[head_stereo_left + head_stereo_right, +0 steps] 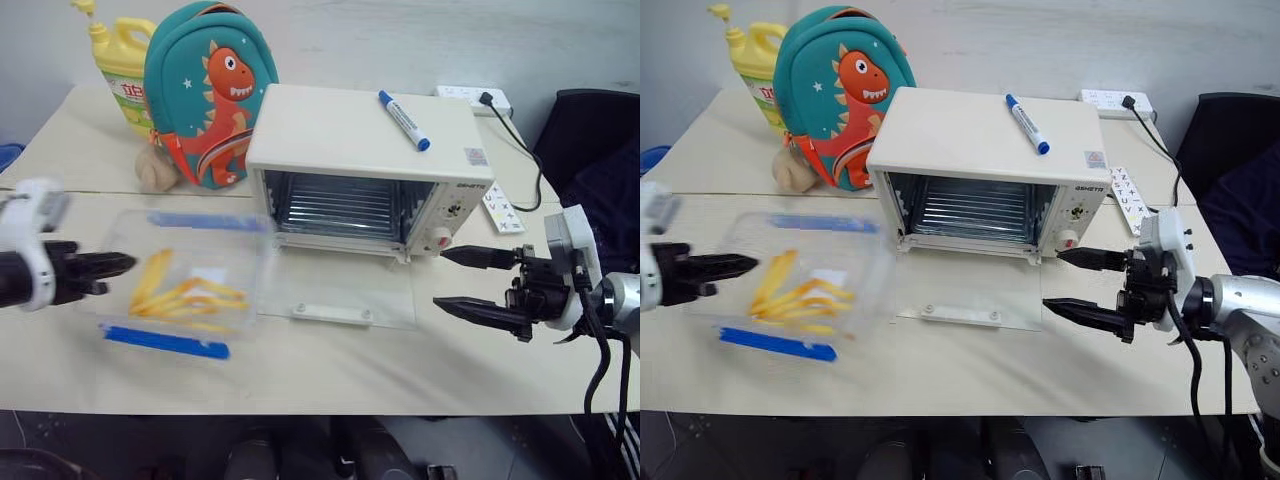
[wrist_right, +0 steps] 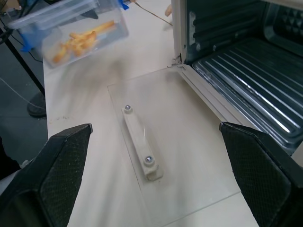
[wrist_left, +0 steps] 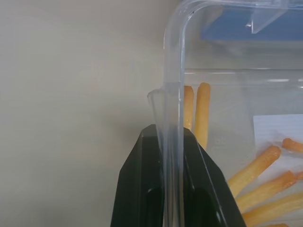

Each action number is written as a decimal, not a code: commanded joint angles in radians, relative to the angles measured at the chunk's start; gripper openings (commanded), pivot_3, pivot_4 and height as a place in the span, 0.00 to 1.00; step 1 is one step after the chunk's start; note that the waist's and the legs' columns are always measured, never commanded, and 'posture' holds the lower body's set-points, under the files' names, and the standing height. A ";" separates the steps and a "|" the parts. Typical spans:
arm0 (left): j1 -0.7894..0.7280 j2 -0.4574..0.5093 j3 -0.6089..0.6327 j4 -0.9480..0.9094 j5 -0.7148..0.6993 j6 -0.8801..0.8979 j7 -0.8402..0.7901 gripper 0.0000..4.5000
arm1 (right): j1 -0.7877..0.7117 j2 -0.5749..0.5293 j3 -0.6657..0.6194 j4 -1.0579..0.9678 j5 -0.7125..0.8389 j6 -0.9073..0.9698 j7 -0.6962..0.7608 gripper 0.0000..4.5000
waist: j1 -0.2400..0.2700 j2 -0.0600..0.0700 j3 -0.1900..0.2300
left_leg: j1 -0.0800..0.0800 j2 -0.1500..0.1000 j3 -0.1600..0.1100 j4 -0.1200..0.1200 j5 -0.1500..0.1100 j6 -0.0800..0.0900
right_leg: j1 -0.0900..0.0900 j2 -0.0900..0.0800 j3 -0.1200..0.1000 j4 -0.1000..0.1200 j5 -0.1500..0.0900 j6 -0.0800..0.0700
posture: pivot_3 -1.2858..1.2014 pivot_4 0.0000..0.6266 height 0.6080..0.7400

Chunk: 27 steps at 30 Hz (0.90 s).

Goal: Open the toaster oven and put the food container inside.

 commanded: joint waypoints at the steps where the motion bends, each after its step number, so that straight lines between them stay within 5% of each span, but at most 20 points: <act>1: -0.122 -0.075 -0.124 -0.001 -0.048 -0.026 0.144 0.00 | 0.038 -0.022 -0.080 -0.055 0.026 -0.021 -0.010 1.00 | -0.001 0.000 0.000 | 0.000 0.000 0.000 0.000 0.000 0.000 | 0.000 0.000 0.000 0.000 0.000 0.000 | 0.52 0.24 1.00; 6: -0.329 -0.258 -0.297 0.087 -0.082 -0.039 0.403 0.00 | 0.107 -0.033 -0.165 -0.095 0.064 -0.015 -0.017 1.00 | 0.002 0.000 0.000 | 0.000 0.000 0.000 0.002 0.000 0.000 | 0.000 0.001 0.001 0.001 0.001 0.002 | 0.52 0.24 1.00; 13: -0.455 -0.383 -0.404 0.172 -0.140 -0.027 0.534 0.00 | 0.148 -0.020 -0.152 -0.119 0.047 -0.048 -0.050 1.00 | 0.000 0.000 0.000 | 0.000 0.000 0.001 0.003 0.001 -0.001 | 0.001 0.002 0.003 0.001 0.001 0.002 | 0.52 0.24 1.00; 24: -0.455 -0.457 -0.383 0.209 -0.203 -0.143 0.643 0.73 | 0.157 -0.028 -0.088 -0.103 -0.009 -0.107 -0.078 1.00 | 0.004 0.000 0.000 | 0.001 0.000 0.001 0.004 0.002 -0.001 | 0.001 0.002 0.003 0.002 0.001 0.002 | 0.52 0.24 1.00; 27: -0.430 -0.437 -0.311 0.151 -0.219 -0.190 0.518 0.73 | 0.172 -0.030 -0.105 -0.104 -0.003 -0.100 -0.085 1.00 | 0.007 0.000 0.000 | 0.001 0.000 0.001 0.004 0.002 -0.002 | 0.001 0.002 0.003 0.002 0.001 0.002 | 0.52 0.24 1.00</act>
